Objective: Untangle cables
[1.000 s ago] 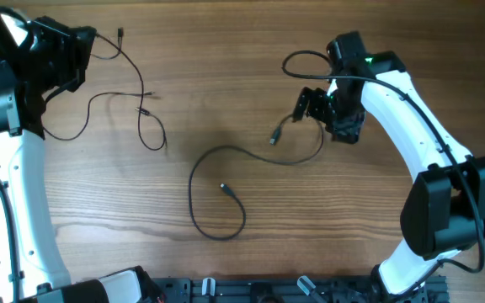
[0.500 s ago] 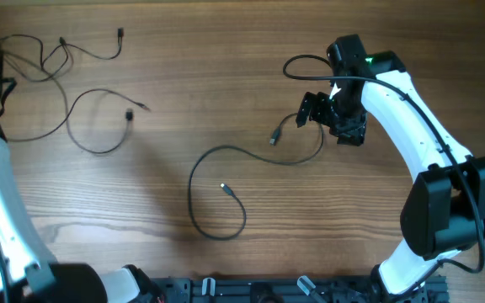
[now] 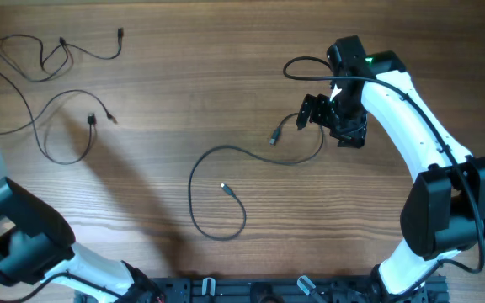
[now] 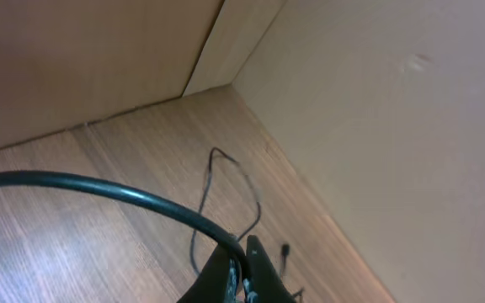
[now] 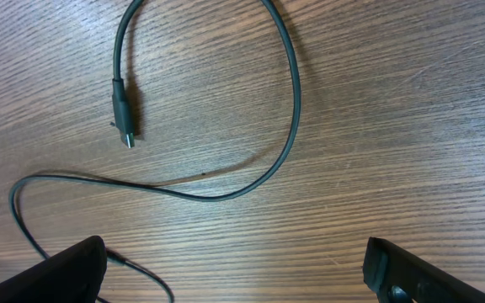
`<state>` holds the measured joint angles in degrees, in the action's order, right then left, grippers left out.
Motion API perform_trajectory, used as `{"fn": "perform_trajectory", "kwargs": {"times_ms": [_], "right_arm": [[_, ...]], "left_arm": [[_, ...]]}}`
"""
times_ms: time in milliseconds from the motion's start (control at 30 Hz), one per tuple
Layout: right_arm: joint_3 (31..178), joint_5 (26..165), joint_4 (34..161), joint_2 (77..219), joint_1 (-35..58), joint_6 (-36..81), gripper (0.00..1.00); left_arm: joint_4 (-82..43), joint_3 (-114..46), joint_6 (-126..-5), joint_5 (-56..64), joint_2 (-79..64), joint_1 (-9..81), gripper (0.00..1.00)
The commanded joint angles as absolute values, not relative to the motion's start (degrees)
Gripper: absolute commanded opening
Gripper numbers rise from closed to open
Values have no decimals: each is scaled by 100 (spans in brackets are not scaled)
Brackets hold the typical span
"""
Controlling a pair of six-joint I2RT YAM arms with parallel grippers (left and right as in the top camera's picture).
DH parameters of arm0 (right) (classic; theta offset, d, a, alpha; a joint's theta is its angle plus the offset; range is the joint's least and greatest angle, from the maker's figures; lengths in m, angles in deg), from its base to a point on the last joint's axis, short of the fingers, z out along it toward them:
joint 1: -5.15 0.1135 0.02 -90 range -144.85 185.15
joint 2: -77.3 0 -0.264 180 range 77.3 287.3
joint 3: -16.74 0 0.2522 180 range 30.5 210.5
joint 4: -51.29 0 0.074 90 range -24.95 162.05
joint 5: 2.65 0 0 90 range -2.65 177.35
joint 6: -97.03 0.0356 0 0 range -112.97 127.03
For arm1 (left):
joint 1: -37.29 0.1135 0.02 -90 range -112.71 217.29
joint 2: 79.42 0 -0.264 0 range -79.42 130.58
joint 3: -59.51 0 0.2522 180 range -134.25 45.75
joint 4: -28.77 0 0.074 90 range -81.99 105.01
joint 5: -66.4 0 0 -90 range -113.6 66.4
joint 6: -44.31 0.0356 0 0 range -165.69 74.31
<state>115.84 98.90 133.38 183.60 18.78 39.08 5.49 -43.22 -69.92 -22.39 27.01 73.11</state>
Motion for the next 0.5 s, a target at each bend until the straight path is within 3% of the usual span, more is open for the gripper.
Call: {"fn": "perform_trajectory", "kwargs": {"times_ms": [0, 33, 67, 100, 133, 167, 233, 367, 467], "right_arm": [[11589, 9947, 13395, 18364, 1887, 3873, 100], [11589, 9949, 13404, 18364, 1887, 3873, 100], [11589, 9949, 13417, 18364, 1887, 3873, 100], [11589, 9949, 13415, 18364, 1887, 3873, 100], [11589, 9958, 13415, 18364, 1887, 3876, 100], [11589, 10025, 13415, 18364, 1887, 3873, 100], [11589, 10143, 13419, 18364, 1887, 3862, 100], [11589, 10141, 13435, 18364, 1887, 3852, 100], [11589, 10141, 13432, 18364, 1887, 3847, 100]], "left_arm": [[446, -4355, -6795, -2434, 3230, 7512, 4], [429, -4355, -6795, -2434, 3309, 7549, 4], [409, -4353, -6793, -2436, 3381, 7573, 14], [402, -4353, -6791, -2436, 3412, 7584, 45], [394, -4353, -6723, -2434, 3418, 7582, 60], [413, -4355, -6686, -2434, 3414, 7582, 87], [407, -4355, -6690, -2410, 3309, 7573, 99], [361, -4355, -6736, -2110, 2907, 7560, 97], [-197, -4355, -6734, -2110, 2706, 7556, 90]]}}
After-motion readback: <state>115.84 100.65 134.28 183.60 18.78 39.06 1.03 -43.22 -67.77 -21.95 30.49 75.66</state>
